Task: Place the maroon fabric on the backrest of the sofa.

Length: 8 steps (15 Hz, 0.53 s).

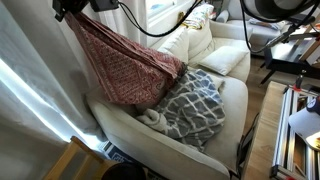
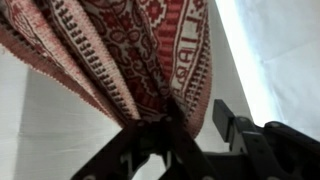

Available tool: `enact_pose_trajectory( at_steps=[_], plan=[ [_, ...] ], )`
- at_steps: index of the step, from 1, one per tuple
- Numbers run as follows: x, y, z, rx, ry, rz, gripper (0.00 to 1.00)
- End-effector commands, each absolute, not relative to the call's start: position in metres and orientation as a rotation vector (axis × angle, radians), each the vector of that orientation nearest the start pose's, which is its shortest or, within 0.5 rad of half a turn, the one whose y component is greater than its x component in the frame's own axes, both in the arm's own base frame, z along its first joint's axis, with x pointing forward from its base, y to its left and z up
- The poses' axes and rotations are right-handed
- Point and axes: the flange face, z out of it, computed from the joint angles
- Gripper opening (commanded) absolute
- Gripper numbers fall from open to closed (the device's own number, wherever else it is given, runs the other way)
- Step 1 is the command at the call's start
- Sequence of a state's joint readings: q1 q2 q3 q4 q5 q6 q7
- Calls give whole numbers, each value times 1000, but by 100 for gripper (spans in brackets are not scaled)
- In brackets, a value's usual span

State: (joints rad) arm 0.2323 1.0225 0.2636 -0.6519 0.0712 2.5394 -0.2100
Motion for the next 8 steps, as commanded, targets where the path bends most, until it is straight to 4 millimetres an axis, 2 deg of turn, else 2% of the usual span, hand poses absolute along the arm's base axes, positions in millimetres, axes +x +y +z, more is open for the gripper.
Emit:
enact_pose_trajectory(
  at_steps=[1,4,5,8],
  plan=[
    [786,243,514,-2599,-486,-935,76],
    [782,204,528,-2750,-392,-789,97],
    [782,192,529,-2806,-367,-762,100],
    [771,161,544,-2948,-302,-622,100]
  ],
)
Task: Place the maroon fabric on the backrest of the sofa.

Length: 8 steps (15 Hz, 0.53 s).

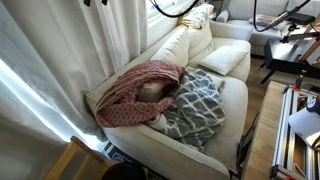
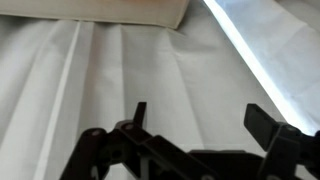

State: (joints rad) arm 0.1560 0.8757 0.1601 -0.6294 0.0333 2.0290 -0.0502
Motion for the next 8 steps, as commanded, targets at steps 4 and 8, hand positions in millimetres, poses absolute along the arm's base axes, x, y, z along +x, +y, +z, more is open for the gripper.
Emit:
enact_pose_trajectory(
  at_steps=[4,8],
  plan=[
    [744,119,560,-3087,-229,-344,100],
    [708,69,577,-3143,-131,-25,100]
  ],
)
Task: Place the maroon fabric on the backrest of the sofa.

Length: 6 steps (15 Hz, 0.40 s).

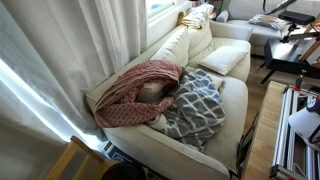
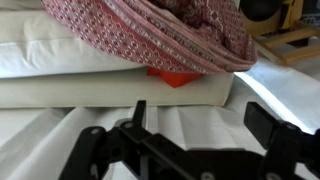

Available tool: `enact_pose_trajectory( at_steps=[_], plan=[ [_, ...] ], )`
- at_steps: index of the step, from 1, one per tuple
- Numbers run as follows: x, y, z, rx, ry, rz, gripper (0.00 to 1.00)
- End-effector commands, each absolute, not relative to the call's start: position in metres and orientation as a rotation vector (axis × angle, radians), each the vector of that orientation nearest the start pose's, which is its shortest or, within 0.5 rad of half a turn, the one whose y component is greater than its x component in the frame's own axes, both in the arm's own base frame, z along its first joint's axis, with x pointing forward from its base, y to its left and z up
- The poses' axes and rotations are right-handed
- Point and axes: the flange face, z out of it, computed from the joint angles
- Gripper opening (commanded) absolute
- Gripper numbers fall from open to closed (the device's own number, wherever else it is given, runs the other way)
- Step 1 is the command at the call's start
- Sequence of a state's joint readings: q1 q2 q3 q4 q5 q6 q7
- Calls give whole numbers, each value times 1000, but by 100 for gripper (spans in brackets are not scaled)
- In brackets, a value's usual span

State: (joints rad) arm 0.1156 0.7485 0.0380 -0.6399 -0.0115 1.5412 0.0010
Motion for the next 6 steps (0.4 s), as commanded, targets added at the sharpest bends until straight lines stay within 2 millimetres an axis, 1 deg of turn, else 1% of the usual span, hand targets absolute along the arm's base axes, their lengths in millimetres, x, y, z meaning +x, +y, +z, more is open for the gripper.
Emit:
enact_pose_trajectory(
  at_steps=[1,2,3,4,6],
  plan=[
    [697,57,581,-3116,-147,72,100],
    [717,74,576,-3126,-170,-75,100],
    [709,64,580,-3128,-154,-17,100],
    [705,58,584,-3129,-144,5,100],
    [702,55,586,-3128,-139,17,100]
  ],
)
